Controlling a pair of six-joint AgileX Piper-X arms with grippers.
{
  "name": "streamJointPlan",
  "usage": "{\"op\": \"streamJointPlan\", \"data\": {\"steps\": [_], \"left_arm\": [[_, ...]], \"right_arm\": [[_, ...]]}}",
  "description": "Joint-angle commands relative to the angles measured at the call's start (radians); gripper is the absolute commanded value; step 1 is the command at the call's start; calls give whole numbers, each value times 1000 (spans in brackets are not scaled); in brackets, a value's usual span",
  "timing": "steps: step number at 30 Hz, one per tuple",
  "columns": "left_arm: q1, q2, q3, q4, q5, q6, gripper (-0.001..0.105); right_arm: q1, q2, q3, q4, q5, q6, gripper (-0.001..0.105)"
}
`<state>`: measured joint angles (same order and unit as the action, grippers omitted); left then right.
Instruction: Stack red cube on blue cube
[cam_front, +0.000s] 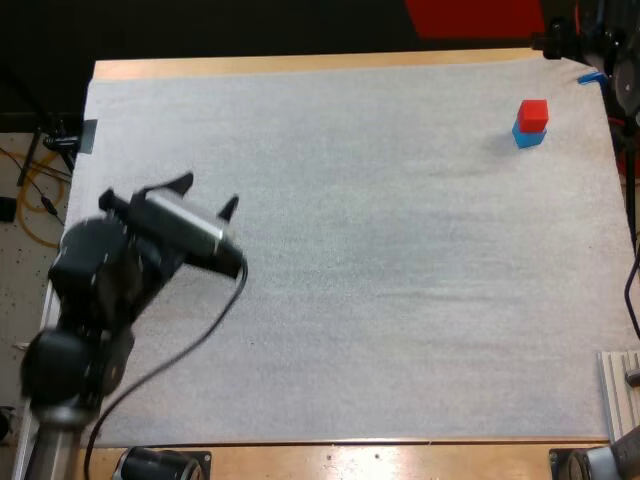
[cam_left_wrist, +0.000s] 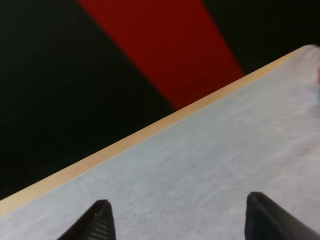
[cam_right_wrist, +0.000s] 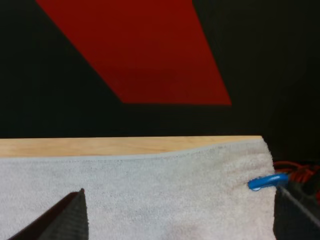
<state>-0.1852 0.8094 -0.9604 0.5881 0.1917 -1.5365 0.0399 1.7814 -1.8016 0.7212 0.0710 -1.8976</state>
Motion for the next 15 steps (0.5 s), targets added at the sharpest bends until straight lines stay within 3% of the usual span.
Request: {"op": "streamJointPlan", "data": {"steps": [1, 10, 15], "left_arm": [[38, 37, -3, -64, -22, -18, 56], [244, 117, -44, -106, 32, -18, 56], [292, 116, -80, -75, 37, -1, 56]], "right_arm": [[1, -38, 17, 3, -8, -17, 73], [-1, -201, 213, -21, -1, -67, 73], [-8, -303, 330, -57, -1, -67, 73]]}}
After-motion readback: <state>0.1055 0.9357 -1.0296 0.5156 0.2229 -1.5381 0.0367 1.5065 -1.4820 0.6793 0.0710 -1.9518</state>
